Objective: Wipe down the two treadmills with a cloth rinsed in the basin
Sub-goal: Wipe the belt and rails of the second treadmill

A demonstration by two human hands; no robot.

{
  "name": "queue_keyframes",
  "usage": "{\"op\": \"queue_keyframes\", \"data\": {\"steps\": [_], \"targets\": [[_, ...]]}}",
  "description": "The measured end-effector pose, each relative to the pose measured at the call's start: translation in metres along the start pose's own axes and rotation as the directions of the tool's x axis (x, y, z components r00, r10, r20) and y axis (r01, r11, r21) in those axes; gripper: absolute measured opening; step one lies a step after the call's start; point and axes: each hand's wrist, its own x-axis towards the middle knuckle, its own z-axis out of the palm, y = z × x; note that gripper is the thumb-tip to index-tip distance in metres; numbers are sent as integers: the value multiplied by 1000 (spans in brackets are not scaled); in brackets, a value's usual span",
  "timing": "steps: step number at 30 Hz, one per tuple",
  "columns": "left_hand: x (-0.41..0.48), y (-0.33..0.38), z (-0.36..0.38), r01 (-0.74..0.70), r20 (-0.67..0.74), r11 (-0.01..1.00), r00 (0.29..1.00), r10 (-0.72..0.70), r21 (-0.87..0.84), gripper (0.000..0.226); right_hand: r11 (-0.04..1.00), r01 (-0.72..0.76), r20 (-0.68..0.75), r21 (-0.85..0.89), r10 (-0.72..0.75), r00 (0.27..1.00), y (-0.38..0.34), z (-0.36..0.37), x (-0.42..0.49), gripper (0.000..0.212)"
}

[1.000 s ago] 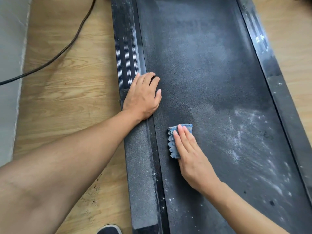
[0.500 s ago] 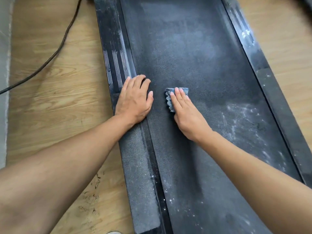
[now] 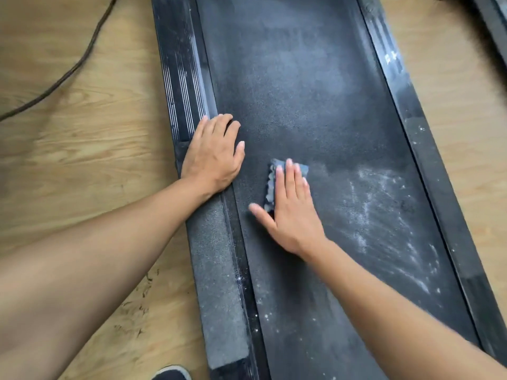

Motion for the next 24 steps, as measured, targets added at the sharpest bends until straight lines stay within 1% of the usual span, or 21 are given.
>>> {"op": "queue_keyframes", "data": {"steps": [2,3,5,8,10,11,12,13,14,16,18,20,22,24], "targets": [[-2,0,-1,3,-2,1000,1000,-3,-4,46,998,-56,-8,4,56,998,-1,-15,59,109],[-3,-1,-2,6,-6,1000,1000,-6,-3,46,999,-45,5,-23,45,999,2,-15,70,111],[-3,-1,-5,2,-7,1000,1000,-2,-6,46,997,43,44,-65,-40,998,16,-13,51,110],[-4,-2,-7,-3,3,1000,1000,3,1,45,974,194,131,-120,-179,975,42,-2,-52,109],[-3,-1,-7,-3,0,1000,1000,3,6,45,955,247,160,-162,-222,962,59,12,-143,109],[-3,0,-6,-3,0,1000,1000,3,3,46,945,266,191,-189,-230,954,63,16,-184,109],[-3,2,-6,-8,4,1000,1000,8,1,46,942,258,235,-213,-207,950,66,19,-217,110],[-1,3,-6,-11,8,1000,1000,11,7,46,947,236,280,-219,-171,945,67,23,-235,111],[-1,4,-6,-7,10,1000,1000,7,20,47,953,216,295,-211,-149,944,67,27,-238,112],[-2,4,-6,-3,24,999,1000,2,41,49,978,142,235,-155,-103,967,57,28,-201,117],[-2,5,-5,-10,33,999,999,9,42,50,995,25,152,-100,-9,988,41,17,-122,120],[-3,5,-3,-9,47,998,999,6,67,51,997,-46,87,-57,51,995,33,2,-28,122],[-6,7,-2,5,67,995,998,-12,104,53,996,-86,60,-18,87,994,31,-17,44,125],[-12,19,-3,14,67,994,998,-21,105,57,998,-65,50,-23,66,997,38,-20,67,125]]}}
